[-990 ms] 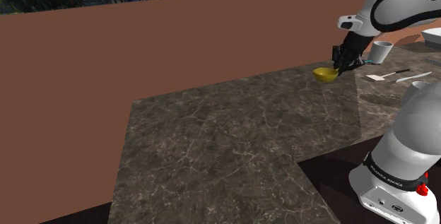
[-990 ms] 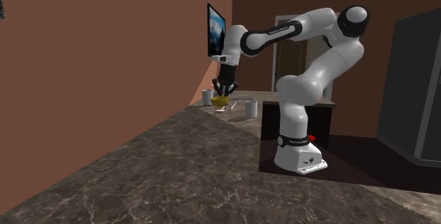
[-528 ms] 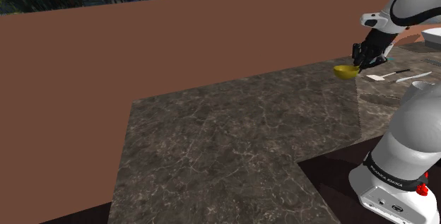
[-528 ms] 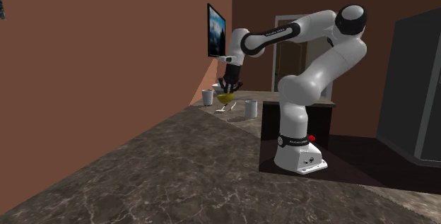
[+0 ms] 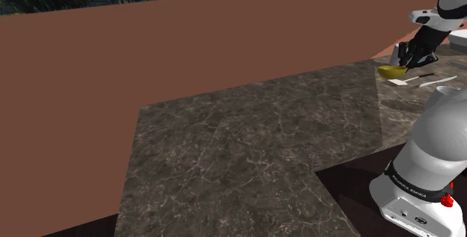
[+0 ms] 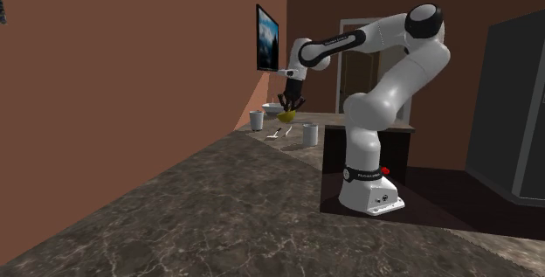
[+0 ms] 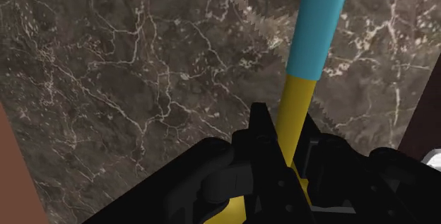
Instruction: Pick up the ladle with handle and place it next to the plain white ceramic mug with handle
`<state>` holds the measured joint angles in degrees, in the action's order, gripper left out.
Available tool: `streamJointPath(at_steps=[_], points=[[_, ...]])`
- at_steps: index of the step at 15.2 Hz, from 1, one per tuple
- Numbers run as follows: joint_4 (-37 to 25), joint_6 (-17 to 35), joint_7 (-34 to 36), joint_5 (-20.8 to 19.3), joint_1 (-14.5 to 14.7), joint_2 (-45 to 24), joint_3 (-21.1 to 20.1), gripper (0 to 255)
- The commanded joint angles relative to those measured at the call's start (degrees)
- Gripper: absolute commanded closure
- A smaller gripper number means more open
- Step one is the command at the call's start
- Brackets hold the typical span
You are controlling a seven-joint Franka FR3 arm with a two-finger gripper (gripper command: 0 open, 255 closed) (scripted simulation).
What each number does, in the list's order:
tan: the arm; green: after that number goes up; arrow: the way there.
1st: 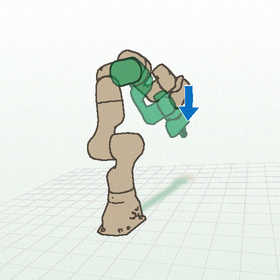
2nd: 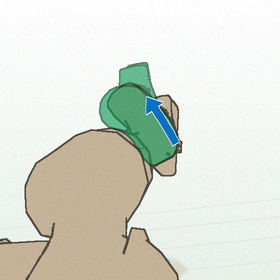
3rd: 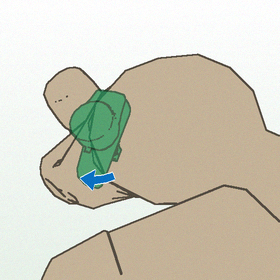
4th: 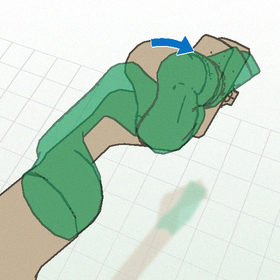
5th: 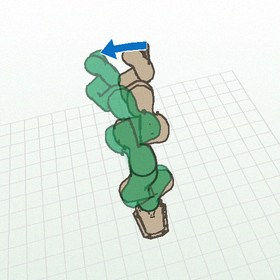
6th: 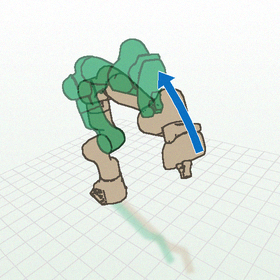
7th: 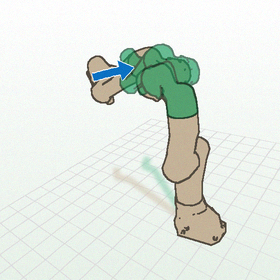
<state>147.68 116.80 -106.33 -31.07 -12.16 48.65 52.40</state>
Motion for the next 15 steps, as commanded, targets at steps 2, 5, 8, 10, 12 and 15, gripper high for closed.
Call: streamJointPath(at_steps=[2,5,8,10,12,15], points=[[-4.32,-0.03,-4.57,-0.7,1.39,-2.35,5.11,255],[-9.2,-0.35,-8.75,-0.79,3.82,-4.61,10.25,255],[-14.52,-0.8,-12.86,-0.51,7.21,-6.77,15.86,255],[-18.33,-1.25,-15.48,-0.25,10.09,-7.99,19.93,255],[-22.37,-1.86,-17.99,0.0,13.45,-8.94,24.28,255],[-28.91,-3.19,-21.42,0.17,19.33,-9.6,31.18,255]])
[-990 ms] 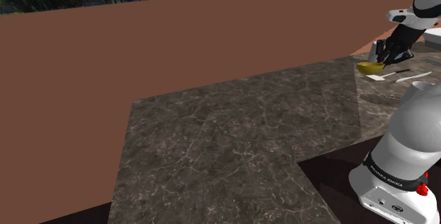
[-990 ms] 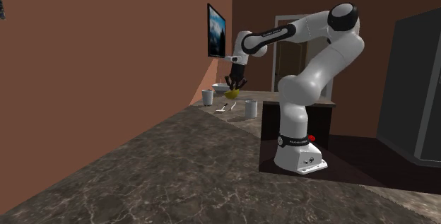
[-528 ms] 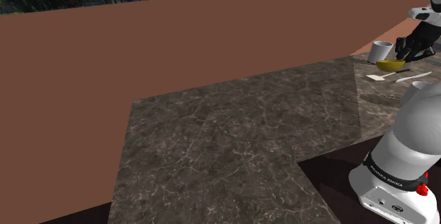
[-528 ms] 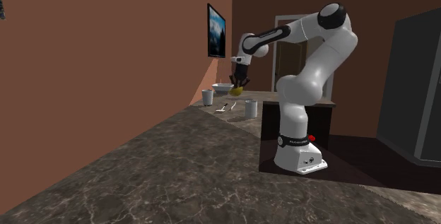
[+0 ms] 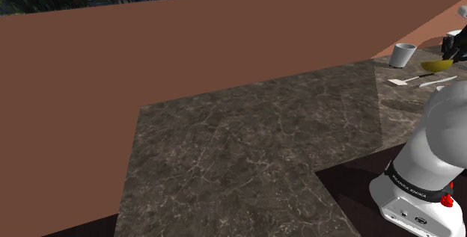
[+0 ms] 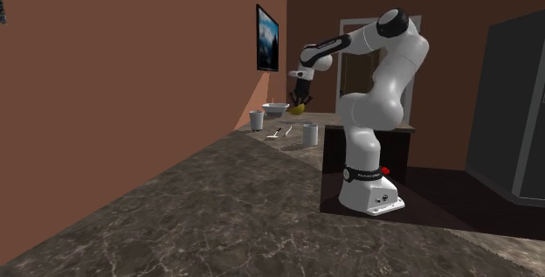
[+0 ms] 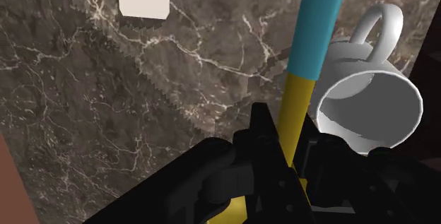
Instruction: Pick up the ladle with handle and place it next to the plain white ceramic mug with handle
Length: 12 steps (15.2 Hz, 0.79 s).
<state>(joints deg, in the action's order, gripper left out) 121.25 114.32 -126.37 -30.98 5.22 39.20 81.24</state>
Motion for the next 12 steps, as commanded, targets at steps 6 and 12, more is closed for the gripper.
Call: streamJointPath(at_steps=[6,12], points=[[-17.66,-5.34,-6.78,-1.41,15.23,2.43,15.47,255],[-24.17,-6.06,-8.66,-3.91,21.57,6.08,21.7,255]])
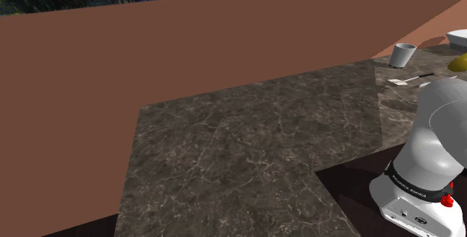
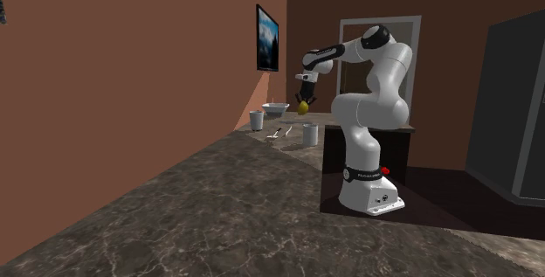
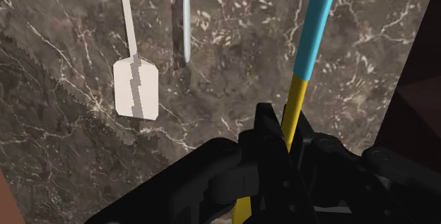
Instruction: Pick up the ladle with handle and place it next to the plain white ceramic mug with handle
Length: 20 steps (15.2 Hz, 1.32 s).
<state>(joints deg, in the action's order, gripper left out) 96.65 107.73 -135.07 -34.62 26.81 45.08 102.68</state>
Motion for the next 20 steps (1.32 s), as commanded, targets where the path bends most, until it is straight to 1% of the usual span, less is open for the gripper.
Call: streamJointPath(at_steps=[1,10,20], points=[[0.84,1.09,0.14,-0.56,0.05,0.45,0.59,255],[3.86,5.95,0.98,-3.4,1.08,2.88,3.93,255],[5.92,10.93,1.94,-6.84,2.94,5.94,8.21,255]])
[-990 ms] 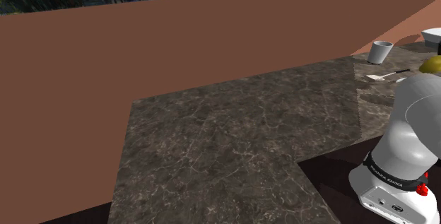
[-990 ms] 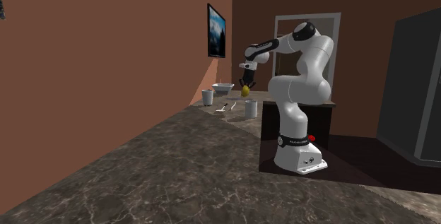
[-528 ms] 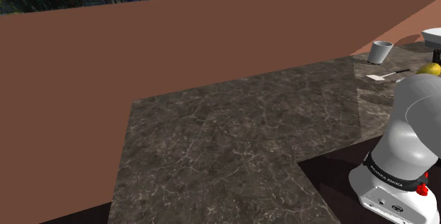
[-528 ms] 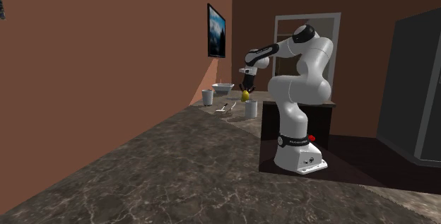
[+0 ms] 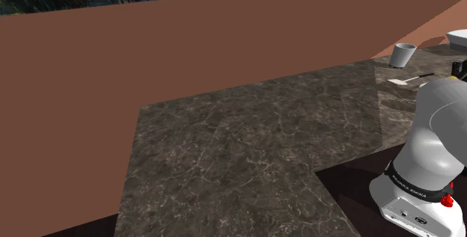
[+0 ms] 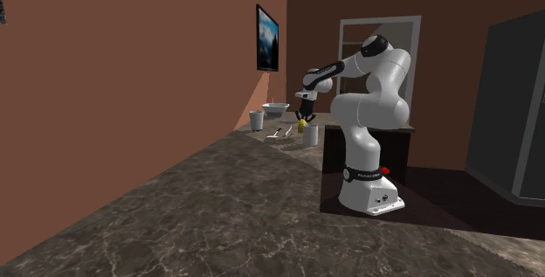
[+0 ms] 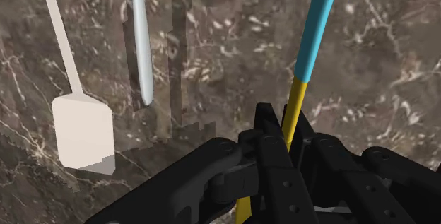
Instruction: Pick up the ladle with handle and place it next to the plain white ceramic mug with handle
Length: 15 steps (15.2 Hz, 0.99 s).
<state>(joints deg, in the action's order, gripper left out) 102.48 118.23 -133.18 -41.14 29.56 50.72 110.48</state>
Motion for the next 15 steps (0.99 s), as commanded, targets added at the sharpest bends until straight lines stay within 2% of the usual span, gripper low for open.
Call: streamJointPath(at_steps=[1,7,15], points=[[0.22,0.9,0.14,-0.68,0.41,0.63,0.86,255],[0.75,3.66,0.7,-2.82,1.81,2.69,3.62,255],[0.75,3.65,0.71,-2.83,1.81,2.7,3.61,255]])
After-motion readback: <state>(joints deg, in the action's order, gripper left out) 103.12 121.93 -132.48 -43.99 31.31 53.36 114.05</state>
